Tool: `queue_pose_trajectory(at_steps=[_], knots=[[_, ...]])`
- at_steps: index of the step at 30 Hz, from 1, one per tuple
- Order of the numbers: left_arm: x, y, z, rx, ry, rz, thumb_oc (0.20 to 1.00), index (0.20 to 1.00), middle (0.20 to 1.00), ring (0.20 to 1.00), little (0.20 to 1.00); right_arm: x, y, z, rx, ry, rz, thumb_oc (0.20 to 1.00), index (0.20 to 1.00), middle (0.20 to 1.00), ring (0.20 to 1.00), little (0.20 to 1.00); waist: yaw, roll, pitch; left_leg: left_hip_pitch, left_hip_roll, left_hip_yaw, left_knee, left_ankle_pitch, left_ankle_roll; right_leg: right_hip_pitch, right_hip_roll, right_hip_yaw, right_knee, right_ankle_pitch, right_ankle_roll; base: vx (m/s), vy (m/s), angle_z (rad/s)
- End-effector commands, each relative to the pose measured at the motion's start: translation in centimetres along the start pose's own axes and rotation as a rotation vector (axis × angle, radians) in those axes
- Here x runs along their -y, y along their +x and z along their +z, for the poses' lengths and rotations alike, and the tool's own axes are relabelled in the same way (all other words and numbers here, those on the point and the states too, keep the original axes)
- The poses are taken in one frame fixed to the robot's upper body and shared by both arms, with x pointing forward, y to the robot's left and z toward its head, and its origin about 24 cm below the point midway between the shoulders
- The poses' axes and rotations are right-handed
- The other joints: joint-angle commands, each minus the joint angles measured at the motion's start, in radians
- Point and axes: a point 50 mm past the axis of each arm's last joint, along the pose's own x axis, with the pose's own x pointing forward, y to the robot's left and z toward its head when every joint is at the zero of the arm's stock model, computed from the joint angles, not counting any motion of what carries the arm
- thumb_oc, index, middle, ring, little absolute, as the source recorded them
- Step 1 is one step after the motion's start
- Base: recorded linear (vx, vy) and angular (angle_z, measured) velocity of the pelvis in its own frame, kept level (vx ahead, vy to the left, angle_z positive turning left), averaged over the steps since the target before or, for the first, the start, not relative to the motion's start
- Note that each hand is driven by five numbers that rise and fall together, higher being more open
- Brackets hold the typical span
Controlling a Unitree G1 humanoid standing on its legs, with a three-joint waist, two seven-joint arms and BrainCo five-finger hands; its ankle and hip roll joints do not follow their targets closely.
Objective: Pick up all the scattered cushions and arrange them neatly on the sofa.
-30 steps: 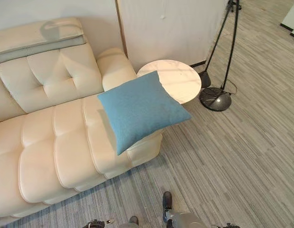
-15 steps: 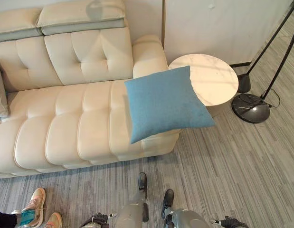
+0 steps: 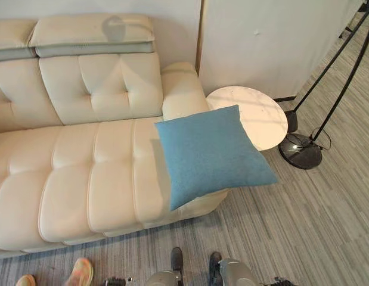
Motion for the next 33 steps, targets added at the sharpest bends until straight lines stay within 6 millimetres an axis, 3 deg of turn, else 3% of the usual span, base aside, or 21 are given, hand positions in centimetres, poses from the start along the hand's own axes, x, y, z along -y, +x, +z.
queue_pose_trajectory(at_steps=[1,6,12,14,15,18,19,20,21,22,25,26,28,29,33], knots=[[0.1,-0.1,0.2,0.016,-0.008,-0.003,1.000,1.000,1.000,1.000,1.000,1.2,0.1,1.1,0.022,-0.026,-0.026,1.000,1.000,1.000,1.000,1.000,0.006,0.010,0.031,0.025,0.018,0.029,-0.006,-0.092,-0.057,0.013,0.013,0.063,-0.106,0.112,0.017,0.08,-0.123,0.06],[0.8,-0.1,0.1,0.017,0.011,-0.023,1.000,1.000,1.000,1.000,1.000,1.5,0.1,0.5,-0.006,-0.064,-0.045,1.000,1.000,1.000,1.000,1.000,0.010,-0.006,0.006,0.030,0.025,0.017,-0.006,-0.097,-0.077,0.083,0.009,0.021,-0.200,0.128,0.015,0.11,-0.197,0.17],[0.7,-0.1,-0.5,-0.022,-0.086,-0.036,1.000,1.000,1.000,1.000,1.000,5.1,0.1,1.5,0.004,-0.064,-0.147,1.000,1.000,1.000,1.000,1.000,0.005,0.000,-0.040,0.053,0.054,-0.008,-0.006,-0.103,-0.102,0.150,0.031,-0.011,-0.202,0.070,0.000,0.14,-0.225,0.12],[-0.8,0.1,2.1,0.044,-0.197,-0.006,1.000,1.000,1.000,1.000,1.000,9.2,-0.6,6.4,0.148,-0.059,-0.259,1.000,1.000,1.000,1.000,1.000,0.000,-0.001,-0.046,0.051,0.066,-0.013,-0.006,-0.102,-0.116,0.154,0.039,-0.015,-0.202,0.056,-0.006,0.05,-0.173,0.12],[-0.8,0.1,2.1,0.045,-0.197,-0.007,1.000,1.000,1.000,1.000,1.000,9.2,-0.6,6.4,0.148,-0.059,-0.259,1.000,1.000,1.000,1.000,1.000,-0.001,0.000,-0.045,0.052,0.067,-0.013,-0.006,-0.102,-0.116,0.155,0.039,-0.015,-0.202,0.056,-0.006,0.01,-0.093,0.07],[-2.8,-0.5,8.8,0.218,-0.339,0.005,1.000,1.000,1.000,1.000,1.000,14.4,-4.2,16.0,0.425,-0.061,-0.398,1.000,1.000,1.000,1.000,1.000,-0.017,0.011,-0.040,0.032,0.078,0.001,-0.006,-0.092,-0.129,0.136,0.044,-0.009,-0.202,0.059,-0.009,-0.02,-0.067,-0.02],[-3.2,-0.9,10.6,0.266,-0.380,0.003,1.000,1.000,1.000,1.000,1.000,15.2,-5.3,18.2,0.486,-0.058,-0.422,1.000,1.000,1.000,1.000,1.000,-0.021,0.016,-0.034,0.025,0.081,0.005,-0.006,-0.089,-0.131,0.130,0.045,-0.008,-0.202,0.062,-0.009,-0.07,-0.029,-0.13],[-4.1,-2.0,14.8,0.378,-0.436,-0.001,1.000,1.000,1.000,1.000,1.000,16.3,-7.9,22.8,0.607,-0.053,-0.461,1.000,1.000,1.000,1.000,1.000,-0.033,0.029,-0.023,0.006,0.082,0.011,-0.006,-0.081,-0.135,0.110,0.046,-0.005,-0.202,0.069,-0.010,-0.06,-0.011,-0.15],[-4.1,-2.0,14.9,0.379,-0.437,-0.001,1.000,1.000,1.000,1.000,1.000,16.3,-8.0,22.9,0.608,-0.053,-0.462,1.000,1.000,1.000,1.000,1.000,-0.034,0.029,-0.023,0.005,0.082,0.011,-0.006,-0.081,-0.135,0.109,0.046,-0.005,-0.202,0.069,-0.010,-0.05,0.011,-0.09],[-4.4,-2.6,16.5,0.419,-0.469,-0.004,1.000,1.000,1.000,1.000,1.000,16.3,-9.3,25.0,0.663,-0.057,-0.472,1.000,1.000,1.000,1.000,1.000,-0.039,0.034,-0.019,0.000,0.082,0.015,-0.006,-0.079,-0.135,0.101,0.047,-0.003,-0.202,0.072,-0.010,-0.03,0.014,-0.08],[-5.3,-6.1,23.3,0.623,-0.542,-0.027,1.000,1.000,1.000,1.000,1.000,16.6,-15.2,32.0,0.853,-0.120,-0.542,1.000,1.000,1.000,1.000,1.000,-0.046,0.044,0.017,-0.030,0.082,0.020,-0.006,-0.067,-0.135,0.062,0.047,-0.001,-0.192,0.087,-0.019,-0.08,0.031,-0.09],[-5.4,-6.7,24.4,0.648,-0.545,-0.033,1.000,1.000,1.000,1.000,1.000,16.6,-16.6,33.5,0.891,-0.129,-0.561,1.000,1.000,1.000,1.000,1.000,-0.050,0.049,0.031,-0.039,0.083,0.021,-0.006,-0.063,-0.134,0.040,0.045,0.001,-0.171,0.084,-0.021,-0.13,0.047,0.02],[-5.0,-9.1,27.8,0.746,-0.573,-0.067,1.000,1.000,1.000,1.000,1.000,16.1,-20.2,36.8,0.971,-0.159,-0.603,1.000,1.000,1.000,1.000,1.000,-0.050,0.050,0.059,-0.067,0.081,0.023,-0.006,-0.050,-0.132,-0.015,0.043,0.006,-0.122,0.077,-0.028,-0.15,0.048,0.05],[-3.6,-11.5,30.5,0.826,-0.582,-0.122,1.000,1.000,1.000,1.000,1.000,14.6,-22.6,39.0,1.033,-0.158,-0.601,1.000,1.000,1.000,1.000,1.000,-0.048,0.044,0.093,-0.097,0.077,0.022,-0.004,-0.037,-0.130,-0.060,0.042,0.010,-0.089,0.074,-0.031,-0.12,0.031,0.04],[-2.0,-13.9,33.0,0.877,-0.562,-0.176,1.000,1.000,1.000,1.000,1.000,12.7,-24.7,40.8,1.079,-0.170,-0.594,1.000,1.000,1.000,1.000,1.000,-0.047,0.033,0.134,-0.164,0.071,0.017,0.040,-0.037,-0.129,-0.120,0.036,0.008,-0.050,0.072,-0.032,-0.08,0.002,0.01]])
